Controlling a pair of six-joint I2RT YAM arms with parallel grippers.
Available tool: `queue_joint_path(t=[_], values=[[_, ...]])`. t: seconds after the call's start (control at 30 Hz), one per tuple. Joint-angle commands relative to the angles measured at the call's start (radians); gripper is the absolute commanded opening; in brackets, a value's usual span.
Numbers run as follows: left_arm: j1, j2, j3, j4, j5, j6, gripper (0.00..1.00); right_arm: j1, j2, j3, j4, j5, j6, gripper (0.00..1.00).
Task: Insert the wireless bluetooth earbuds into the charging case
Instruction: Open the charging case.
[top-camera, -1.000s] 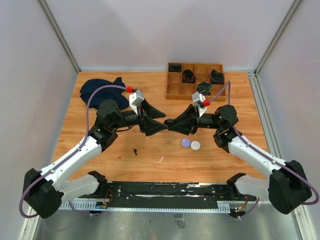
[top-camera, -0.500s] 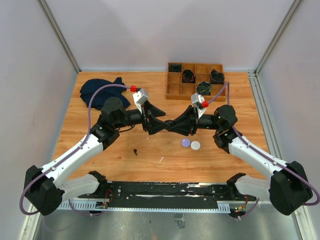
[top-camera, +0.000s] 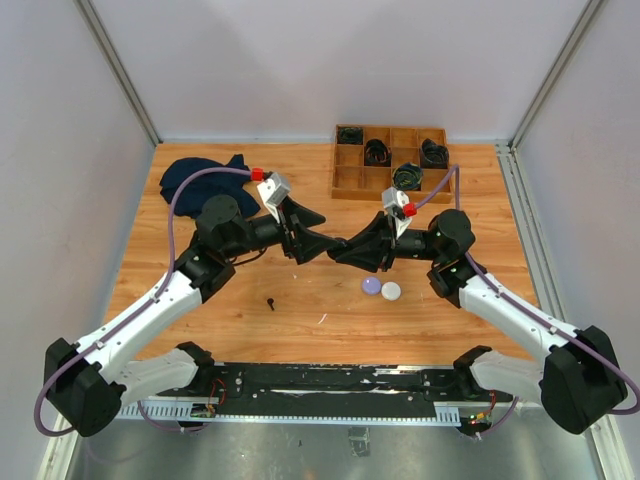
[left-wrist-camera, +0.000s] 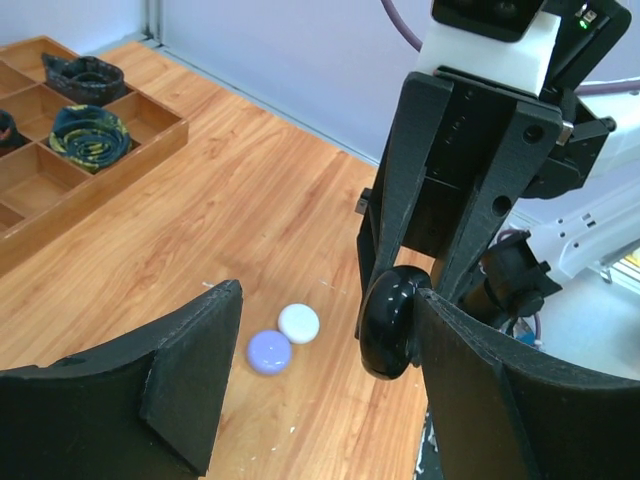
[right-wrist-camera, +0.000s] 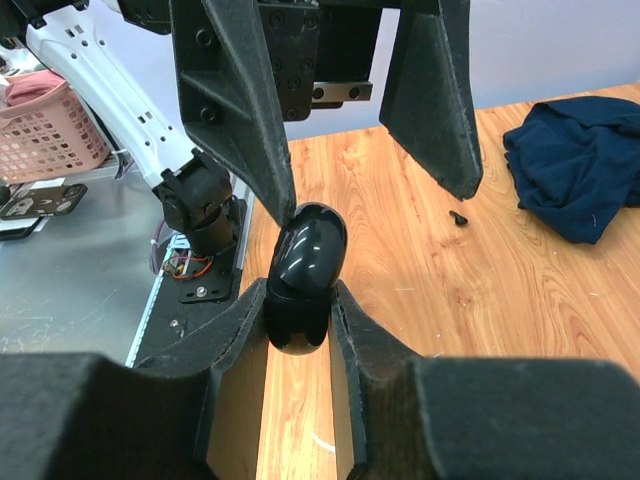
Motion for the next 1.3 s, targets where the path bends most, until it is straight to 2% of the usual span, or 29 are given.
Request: queue_joint_path(t=[0.0, 0.27, 0.6, 0.8, 1.27], values=[[-0.005, -0.025, 0.037, 0.009, -0.051, -0.005, 0.75, 0.026, -0.023, 0.029, 0.004, -0.011, -0.024, 0.08], [-0.005, -0.024, 0.034, 0.004, -0.065, -0.005, 0.75, 0.029, -0.031, 0.032, -0.010, -0.002, -0.034, 0.08], [-0.005, -0.049, -0.030, 0.064, 0.153, 0.006, 0.76, 0.029, -0.023, 0.039, -0.032, 0.019, -0.041, 0.08], [-0.005, -0.026, -0.043, 0.063, 0.199, 0.011, 0.69, 0.028, -0.020, 0.045, -0.028, 0.021, -0.027, 0.09], [-0.006, 0.012, -0.040, 0.084, 0.244, 0.000, 0.39, 0.038, -0.011, 0.050, -0.023, 0.012, -0.018, 0.13]])
